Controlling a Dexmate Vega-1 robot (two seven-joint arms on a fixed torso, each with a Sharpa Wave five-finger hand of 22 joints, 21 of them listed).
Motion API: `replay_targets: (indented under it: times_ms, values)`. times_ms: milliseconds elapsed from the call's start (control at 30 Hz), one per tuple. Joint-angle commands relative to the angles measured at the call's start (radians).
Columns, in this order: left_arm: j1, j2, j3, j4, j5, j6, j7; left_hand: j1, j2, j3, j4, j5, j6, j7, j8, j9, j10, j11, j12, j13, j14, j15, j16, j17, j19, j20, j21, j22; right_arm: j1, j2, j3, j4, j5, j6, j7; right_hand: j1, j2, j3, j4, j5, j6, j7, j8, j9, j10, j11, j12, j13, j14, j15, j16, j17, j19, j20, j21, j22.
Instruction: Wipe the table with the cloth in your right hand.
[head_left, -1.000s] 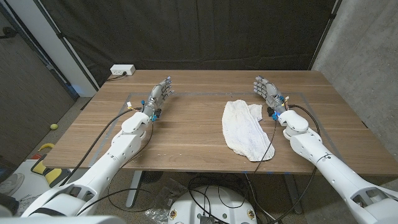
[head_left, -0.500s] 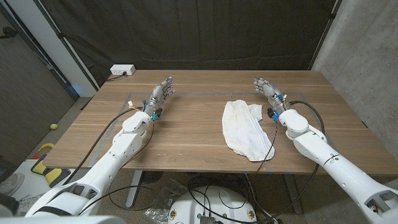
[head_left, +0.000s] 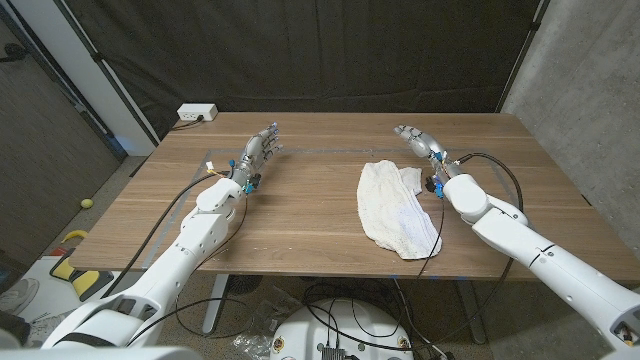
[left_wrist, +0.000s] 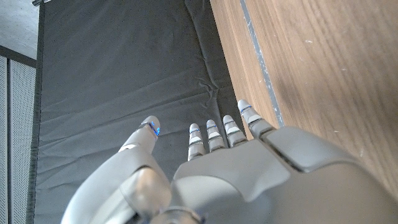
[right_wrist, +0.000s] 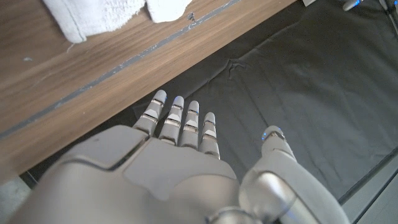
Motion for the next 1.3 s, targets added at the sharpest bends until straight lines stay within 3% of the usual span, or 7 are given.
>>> replay_targets:
  times_ms: [33, 500, 567, 633, 733, 933, 1300]
  values:
    - [0.019, 0.008, -0.009, -0.03, 0.0, 0.009, -0.002, 0.004, 0.003, -0.006, 0.001, 0.004, -0.008, -0.001, -0.003, 0.002, -0.003, -0.002, 0.003, 0.001, -0.006, -0.026, 0.005, 0.003, 0.006, 0.003, 0.0, 0.006, 0.01, -0.075, -0.084, -0.121, -0.168, -0.155, -0.07, 0.011, -0.006, 0.0, -0.007, 0.005, 0.002, -0.004, 0.0, 0.004, -0.02, -0.003, -0.003, 0.005, -0.029, 0.0, -0.008, -0.002, -0.024, -0.009, -0.01, 0.002]
    - [0.037, 0.019, -0.016, -0.047, -0.011, 0.014, -0.011, 0.001, 0.002, -0.008, 0.003, 0.005, -0.009, -0.001, -0.001, 0.002, -0.009, -0.002, 0.004, 0.0, -0.007, -0.026, 0.006, 0.002, 0.005, 0.014, -0.001, 0.006, 0.033, -0.129, -0.164, -0.221, -0.291, -0.298, -0.049, 0.069, 0.005, 0.021, -0.04, 0.008, -0.013, -0.008, 0.001, 0.004, -0.047, -0.015, -0.007, 0.005, -0.057, -0.01, -0.007, -0.004, -0.032, -0.018, -0.023, 0.0]
    - [0.038, 0.02, -0.017, -0.048, -0.014, 0.016, -0.015, -0.001, 0.003, -0.009, 0.004, 0.005, -0.011, -0.002, -0.001, 0.002, -0.013, -0.003, 0.004, 0.0, -0.01, -0.021, 0.006, 0.003, -0.001, 0.041, -0.003, 0.007, 0.04, -0.138, -0.183, -0.242, -0.329, -0.333, -0.043, 0.102, -0.004, 0.028, -0.057, 0.006, -0.023, -0.055, 0.002, 0.004, -0.062, -0.021, -0.007, 0.005, -0.068, -0.009, -0.004, -0.005, -0.037, 0.028, -0.032, -0.001]
    - [0.039, 0.022, -0.017, -0.051, -0.016, 0.019, -0.018, -0.003, 0.003, -0.01, 0.005, 0.006, -0.014, -0.004, -0.001, 0.003, -0.017, -0.006, 0.004, 0.001, -0.012, -0.008, 0.006, 0.003, -0.006, 0.056, -0.005, 0.008, 0.043, -0.141, -0.199, -0.262, -0.362, -0.374, -0.041, 0.131, -0.026, 0.025, -0.061, 0.005, -0.038, -0.137, -0.002, 0.003, -0.089, -0.047, -0.008, 0.006, -0.083, -0.013, -0.001, -0.003, -0.037, 0.08, -0.044, -0.001]
    - [0.045, 0.025, -0.02, -0.057, -0.02, 0.021, -0.019, -0.005, 0.004, -0.011, 0.007, 0.006, -0.019, -0.005, -0.002, 0.003, -0.021, -0.006, 0.005, 0.001, -0.019, 0.01, 0.005, 0.004, -0.01, 0.064, -0.006, 0.009, 0.051, -0.147, -0.218, -0.289, -0.391, -0.425, -0.017, 0.154, -0.052, 0.014, -0.053, 0.009, -0.073, -0.198, -0.007, 0.003, -0.194, -0.071, -0.023, 0.006, -0.162, 0.013, -0.007, -0.001, -0.069, 0.085, -0.077, -0.001]
    - [0.06, 0.03, -0.027, -0.07, -0.026, 0.018, -0.019, -0.008, 0.005, -0.012, 0.009, 0.006, -0.022, -0.005, -0.002, 0.003, -0.026, -0.004, 0.004, 0.001, -0.019, 0.015, 0.006, 0.005, -0.015, 0.07, -0.008, 0.01, 0.088, -0.164, -0.275, -0.354, -0.45, -0.559, 0.1, 0.166, -0.066, 0.006, -0.052, 0.013, -0.112, -0.197, -0.012, 0.003, -0.259, -0.079, -0.025, 0.007, -0.22, 0.028, -0.011, 0.0, -0.095, 0.085, -0.101, -0.002]
    - [0.072, 0.038, -0.029, -0.082, -0.033, 0.022, -0.026, -0.011, 0.005, -0.014, 0.012, 0.007, -0.024, -0.002, -0.001, 0.003, -0.028, -0.004, 0.006, 0.001, -0.019, 0.018, 0.008, 0.006, -0.016, 0.072, -0.008, 0.011, 0.14, -0.179, -0.348, -0.411, -0.484, -0.711, 0.266, 0.16, -0.089, -0.028, -0.03, 0.021, -0.271, -0.191, -0.021, 0.007, -0.393, -0.038, -0.024, 0.008, -0.356, 0.069, -0.01, 0.005, -0.186, 0.085, -0.161, -0.001]
